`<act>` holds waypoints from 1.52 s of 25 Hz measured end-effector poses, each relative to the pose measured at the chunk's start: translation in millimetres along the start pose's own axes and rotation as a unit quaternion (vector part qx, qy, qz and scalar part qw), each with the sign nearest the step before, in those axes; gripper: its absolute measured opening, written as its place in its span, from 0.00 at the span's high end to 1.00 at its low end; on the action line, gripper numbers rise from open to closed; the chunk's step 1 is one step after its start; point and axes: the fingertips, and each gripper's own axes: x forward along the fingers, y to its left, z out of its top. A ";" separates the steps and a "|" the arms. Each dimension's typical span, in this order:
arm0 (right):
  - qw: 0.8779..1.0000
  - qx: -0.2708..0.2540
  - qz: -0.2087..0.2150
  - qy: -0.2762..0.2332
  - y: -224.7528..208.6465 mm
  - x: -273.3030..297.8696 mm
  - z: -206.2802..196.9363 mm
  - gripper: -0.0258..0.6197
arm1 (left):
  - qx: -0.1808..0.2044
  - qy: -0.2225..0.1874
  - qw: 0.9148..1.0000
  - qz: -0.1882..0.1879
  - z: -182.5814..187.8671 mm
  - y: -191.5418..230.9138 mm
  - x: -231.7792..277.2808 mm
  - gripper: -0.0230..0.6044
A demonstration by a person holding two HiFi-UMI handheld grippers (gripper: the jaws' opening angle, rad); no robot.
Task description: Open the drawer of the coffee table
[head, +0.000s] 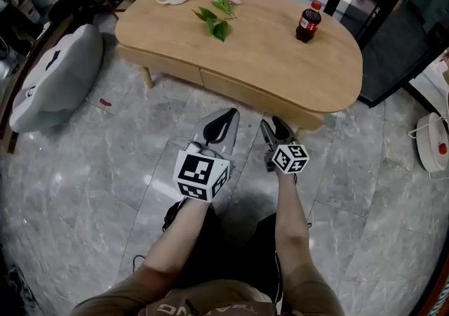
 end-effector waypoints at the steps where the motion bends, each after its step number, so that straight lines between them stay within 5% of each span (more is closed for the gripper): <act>1: 1.000 0.007 0.000 -0.007 -2.5 2.5 0.8 0.68 | -0.001 0.002 1.000 -0.002 -0.4 -0.9 -0.2 0.95; 13: 0.996 0.026 0.041 -0.074 -2.6 22.2 33.0 0.67 | 0.019 0.017 1.000 -0.017 1.9 -9.3 -6.3 0.95; 21: 0.997 0.007 0.073 -0.022 2.4 19.2 25.4 0.70 | 0.025 0.017 0.999 -0.021 3.6 -13.0 -8.0 0.95; 38: 0.993 0.009 0.119 -0.017 70.1 -35.2 -6.0 0.75 | 0.010 0.015 1.000 0.004 9.5 0.8 -23.5 0.95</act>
